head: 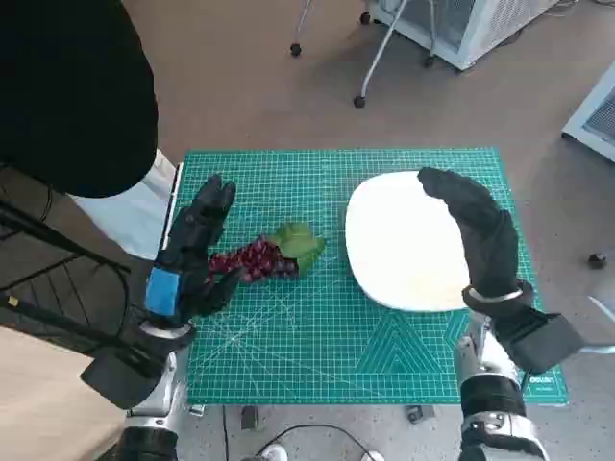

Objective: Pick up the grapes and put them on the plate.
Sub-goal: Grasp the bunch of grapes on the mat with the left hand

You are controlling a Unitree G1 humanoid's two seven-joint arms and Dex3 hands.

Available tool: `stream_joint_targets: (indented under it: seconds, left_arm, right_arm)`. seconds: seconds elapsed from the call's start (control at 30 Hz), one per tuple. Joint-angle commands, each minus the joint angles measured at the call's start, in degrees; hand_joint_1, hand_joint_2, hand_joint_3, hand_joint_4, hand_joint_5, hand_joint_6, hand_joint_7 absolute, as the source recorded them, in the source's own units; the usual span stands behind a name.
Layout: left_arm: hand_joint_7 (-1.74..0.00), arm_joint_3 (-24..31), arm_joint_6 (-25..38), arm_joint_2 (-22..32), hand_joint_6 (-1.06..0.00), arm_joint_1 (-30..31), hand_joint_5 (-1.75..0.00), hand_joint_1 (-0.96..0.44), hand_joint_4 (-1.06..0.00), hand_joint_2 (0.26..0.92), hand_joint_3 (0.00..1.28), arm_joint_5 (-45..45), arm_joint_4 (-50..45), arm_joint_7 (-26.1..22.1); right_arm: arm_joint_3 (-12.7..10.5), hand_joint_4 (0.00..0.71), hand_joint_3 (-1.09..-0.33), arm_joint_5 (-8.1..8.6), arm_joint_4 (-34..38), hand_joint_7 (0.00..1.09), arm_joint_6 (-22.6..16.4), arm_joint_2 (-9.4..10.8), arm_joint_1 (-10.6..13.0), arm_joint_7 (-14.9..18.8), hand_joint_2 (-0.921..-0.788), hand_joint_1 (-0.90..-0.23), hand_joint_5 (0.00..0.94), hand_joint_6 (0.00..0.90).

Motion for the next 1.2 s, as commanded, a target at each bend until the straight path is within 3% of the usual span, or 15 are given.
stream_joint_targets:
  seconds: [0.03, 1.2]
  left_arm:
    - [-0.09, 0.3, 0.4, -0.1, -0.25, -0.5, -0.01, -0.68, -0.27, 0.921, 0.29, -0.7, -0.8, -0.3]
    - [-0.08, 0.9, 1.9, -0.6, -0.25, -0.8, 0.0, -0.67, -0.27, 0.921, 0.29, -2.9, -0.7, -2.6]
  right_arm:
    - [-0.2, 0.215, -0.703, 0.19, 0.4, 0.31, 0.9, 0.3, 0.2, 0.5, -0.921, -0.598, 0.005, 0.024]
    - [-0.8, 0.221, -0.693, 0.36, 0.2, 0.31, 1.1, 0.6, 0.1, 1.0, -0.921, -0.598, 0.005, 0.033]
